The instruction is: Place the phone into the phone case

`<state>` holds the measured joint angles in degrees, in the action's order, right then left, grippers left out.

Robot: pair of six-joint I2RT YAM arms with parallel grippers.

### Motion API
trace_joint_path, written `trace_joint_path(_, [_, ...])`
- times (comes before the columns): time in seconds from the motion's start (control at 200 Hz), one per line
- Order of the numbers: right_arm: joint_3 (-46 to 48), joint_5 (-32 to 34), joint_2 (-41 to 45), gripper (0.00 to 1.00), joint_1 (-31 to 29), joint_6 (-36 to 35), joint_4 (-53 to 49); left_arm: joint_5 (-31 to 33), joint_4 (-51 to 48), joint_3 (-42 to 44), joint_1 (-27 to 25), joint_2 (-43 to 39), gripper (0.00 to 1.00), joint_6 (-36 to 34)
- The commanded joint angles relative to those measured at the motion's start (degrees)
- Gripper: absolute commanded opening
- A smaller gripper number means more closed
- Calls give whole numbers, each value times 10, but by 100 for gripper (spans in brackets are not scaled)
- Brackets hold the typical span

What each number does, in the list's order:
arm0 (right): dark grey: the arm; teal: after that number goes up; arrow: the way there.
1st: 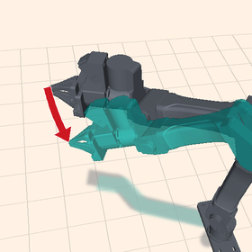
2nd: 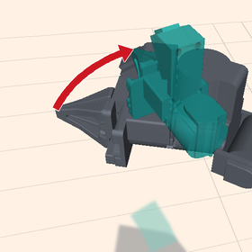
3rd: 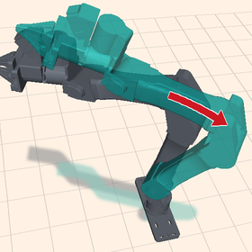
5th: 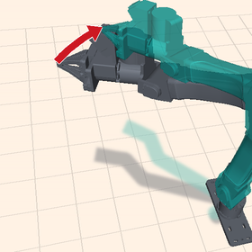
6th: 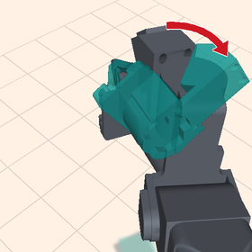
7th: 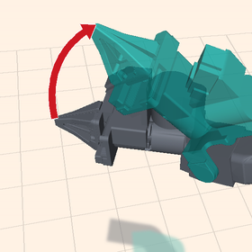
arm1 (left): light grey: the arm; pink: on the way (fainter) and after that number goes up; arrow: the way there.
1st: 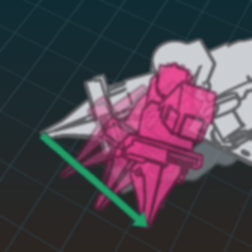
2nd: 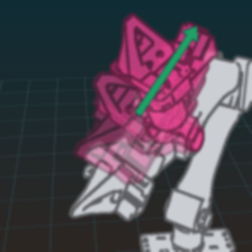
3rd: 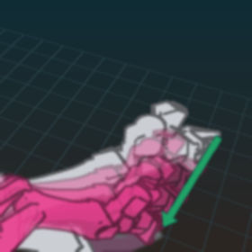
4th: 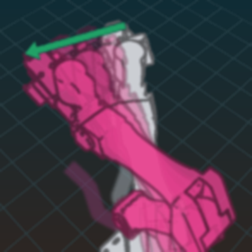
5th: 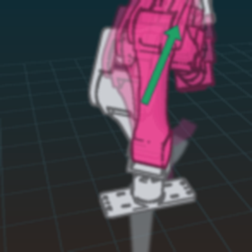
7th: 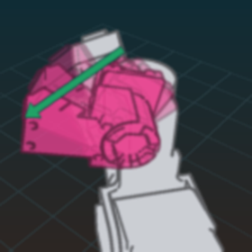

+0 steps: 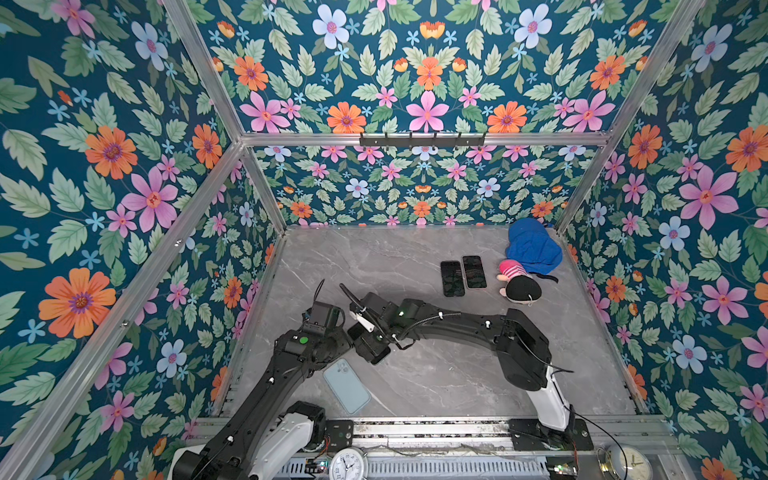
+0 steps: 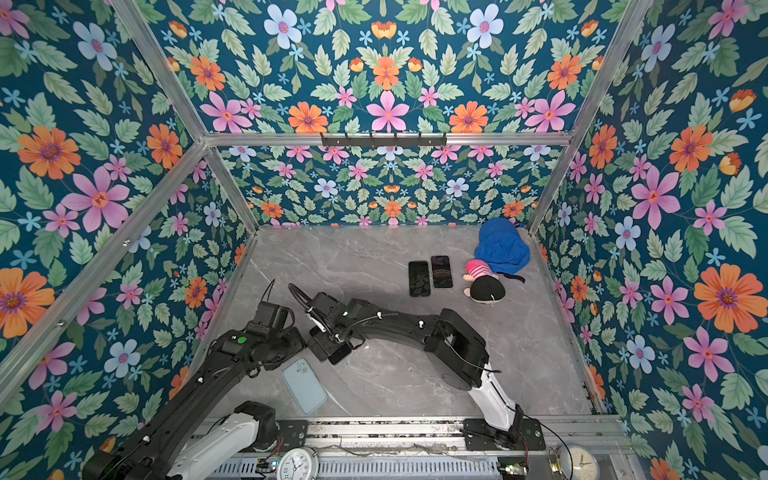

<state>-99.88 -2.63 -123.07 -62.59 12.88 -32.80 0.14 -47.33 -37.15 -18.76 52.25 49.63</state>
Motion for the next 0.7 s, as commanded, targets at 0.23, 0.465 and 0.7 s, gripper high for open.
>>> trace_joint_path(0.23, [-23, 26, -53, 99, 0, -22, -9, 66, -76, 5, 32, -15, 68, 78])
trace_joint_path(0.465, [-27, 36, -90, 98, 0, -22, -13, 40, -75, 19, 78, -27, 69, 73])
trace_joint_path(0.7, [-22, 75, -100, 85, 2, -7, -39, -1, -80, 29, 86, -7, 69, 50])
